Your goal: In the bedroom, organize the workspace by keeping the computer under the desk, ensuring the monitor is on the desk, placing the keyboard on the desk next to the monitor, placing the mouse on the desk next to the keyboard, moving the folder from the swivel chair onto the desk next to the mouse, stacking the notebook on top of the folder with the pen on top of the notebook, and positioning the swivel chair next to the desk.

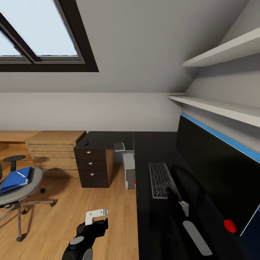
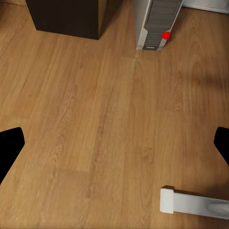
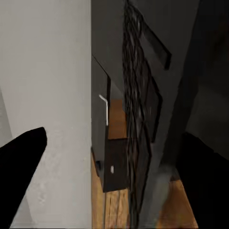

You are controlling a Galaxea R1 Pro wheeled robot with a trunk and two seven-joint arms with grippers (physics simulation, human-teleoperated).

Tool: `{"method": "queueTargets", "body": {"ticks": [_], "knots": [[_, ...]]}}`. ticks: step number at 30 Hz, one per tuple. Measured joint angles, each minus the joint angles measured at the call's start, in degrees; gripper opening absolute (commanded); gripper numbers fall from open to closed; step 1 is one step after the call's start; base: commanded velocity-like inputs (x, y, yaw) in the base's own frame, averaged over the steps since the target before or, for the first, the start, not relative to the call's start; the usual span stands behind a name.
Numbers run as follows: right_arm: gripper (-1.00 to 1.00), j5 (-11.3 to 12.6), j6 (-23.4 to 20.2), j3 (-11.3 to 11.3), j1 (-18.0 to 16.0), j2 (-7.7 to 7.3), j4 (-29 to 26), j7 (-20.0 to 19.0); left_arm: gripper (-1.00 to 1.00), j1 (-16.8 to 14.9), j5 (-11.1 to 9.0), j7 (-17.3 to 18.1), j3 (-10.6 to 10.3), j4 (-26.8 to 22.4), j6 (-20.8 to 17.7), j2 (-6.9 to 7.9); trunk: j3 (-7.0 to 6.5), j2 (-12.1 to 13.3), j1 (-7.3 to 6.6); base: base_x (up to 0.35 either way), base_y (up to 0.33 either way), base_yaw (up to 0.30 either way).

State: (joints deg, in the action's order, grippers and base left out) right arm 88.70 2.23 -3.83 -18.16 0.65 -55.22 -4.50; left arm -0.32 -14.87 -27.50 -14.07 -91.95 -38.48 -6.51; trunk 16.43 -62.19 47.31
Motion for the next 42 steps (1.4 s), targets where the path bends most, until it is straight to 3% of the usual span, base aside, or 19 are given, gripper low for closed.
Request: {"method": "queueTargets", "body": {"ticks": [32, 42], "knots": [[1.0, -0.18, 0.08, 0.0, 0.0, -0.02, 0.0, 0.0, 1.0, 0.0, 0.0, 0.0, 0.04, 0.0, 0.0, 0.18, 0.0, 0.0, 0.0, -0.001, -0.021, 0.0], [1.0, -0.18, 0.0, -0.09, -0.01, -0.02, 0.08, 0.12, 1.0, 0.0, 0.01, -0.01, 0.06, -0.03, 0.0, 0.18, 0.0, 0.0, 0.02, -0.21, 0.0, 0.0]]}}
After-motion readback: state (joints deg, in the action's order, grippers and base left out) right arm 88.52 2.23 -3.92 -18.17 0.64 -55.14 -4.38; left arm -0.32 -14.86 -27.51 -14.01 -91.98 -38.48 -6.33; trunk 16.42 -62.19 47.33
